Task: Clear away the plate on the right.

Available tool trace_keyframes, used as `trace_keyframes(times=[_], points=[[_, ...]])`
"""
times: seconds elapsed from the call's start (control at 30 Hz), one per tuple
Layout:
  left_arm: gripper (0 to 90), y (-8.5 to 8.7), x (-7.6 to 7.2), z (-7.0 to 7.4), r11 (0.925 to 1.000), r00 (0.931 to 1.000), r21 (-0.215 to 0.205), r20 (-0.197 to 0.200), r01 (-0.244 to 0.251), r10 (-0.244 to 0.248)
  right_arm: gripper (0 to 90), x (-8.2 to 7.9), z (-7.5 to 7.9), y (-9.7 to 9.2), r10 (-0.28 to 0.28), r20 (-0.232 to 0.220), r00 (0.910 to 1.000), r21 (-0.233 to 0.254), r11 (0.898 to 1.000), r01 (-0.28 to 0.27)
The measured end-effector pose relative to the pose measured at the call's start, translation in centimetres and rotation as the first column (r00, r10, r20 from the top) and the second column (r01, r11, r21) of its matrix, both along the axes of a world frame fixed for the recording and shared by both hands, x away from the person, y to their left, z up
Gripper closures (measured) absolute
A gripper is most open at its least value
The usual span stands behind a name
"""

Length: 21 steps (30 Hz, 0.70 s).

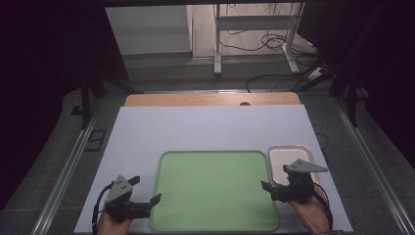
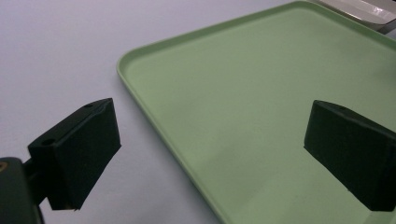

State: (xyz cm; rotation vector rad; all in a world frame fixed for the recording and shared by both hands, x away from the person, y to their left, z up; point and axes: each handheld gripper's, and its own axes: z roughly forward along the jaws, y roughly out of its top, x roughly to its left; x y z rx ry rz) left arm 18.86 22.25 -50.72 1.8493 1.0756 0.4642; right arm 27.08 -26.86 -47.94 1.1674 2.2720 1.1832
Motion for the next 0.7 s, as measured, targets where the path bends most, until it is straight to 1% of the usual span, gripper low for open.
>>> trace_keyframes(times=[0.07,0.13,0.23,0.3,0.33,0.37,0.43,0.5,0.57,0.63,0.67,0.7], points=[[3.3,0.0,0.0,0.0,1.0000,1.0000,0.001,-0.001,0.003,-0.003,0.0,0.1,0.0,-0.1,-0.006,0.001,1.0000,0.000,1.000,0.006],[3.2,0.0,0.0,0.0,1.0000,1.0000,-0.001,-0.005,0.003,-0.003,0.0,0.4,0.2,-0.3,-0.025,-0.014,0.9996,0.014,1.000,0.025],[3.2,0.0,0.1,-0.1,1.0000,0.9999,-0.005,-0.009,0.006,-0.006,0.0,1.1,0.3,-0.7,-0.055,-0.025,0.9982,0.005,0.998,0.055],[3.2,0.0,0.1,-0.1,0.9999,0.9999,-0.005,-0.012,0.009,-0.009,0.0,1.6,0.5,-1.0,-0.072,-0.041,0.9966,0.008,0.997,0.072],[3.3,0.0,0.1,-0.1,0.9999,0.9999,-0.006,-0.014,0.010,-0.010,0.0,1.8,0.5,-1.1,-0.074,-0.042,0.9964,0.005,0.997,0.074],[3.2,-0.1,0.2,-0.1,0.9999,0.9998,-0.006,-0.016,0.011,-0.012,1.0,2.2,0.7,-1.5,-0.086,-0.044,0.9953,0.002,0.996,0.086],[3.2,0.0,0.2,-0.1,0.9999,0.9998,-0.004,-0.017,0.015,-0.015,2.9,2.6,0.8,-1.9,-0.098,-0.053,0.9938,0.011,0.995,0.099],[3.3,0.0,0.2,-0.1,0.9999,0.9997,-0.005,-0.017,0.015,-0.015,4.0,2.8,0.8,-2.1,-0.101,-0.056,0.9933,0.010,0.995,0.102],[3.2,0.0,0.2,-0.1,0.9998,0.9998,-0.011,-0.017,0.013,-0.013,8.1,3.4,1.0,-2.7,-0.121,-0.067,0.9904,0.006,0.993,0.121],[3.3,0.0,0.2,-0.2,0.9998,0.9997,-0.013,-0.019,0.015,-0.015,9.8,3.6,1.0,-2.9,-0.126,-0.070,0.9896,0.004,0.992,0.126],[3.3,0.0,0.2,-0.2,0.9998,0.9996,-0.014,-0.021,0.017,-0.018,12.8,4.0,1.0,-3.4,-0.146,-0.072,0.9866,-0.003,0.989,0.147],[3.3,0.0,0.2,-0.2,0.9997,0.9995,-0.008,-0.021,0.022,-0.022,14.0,4.1,1.0,-3.5,-0.151,-0.074,0.9857,-0.003,0.988,0.152]])
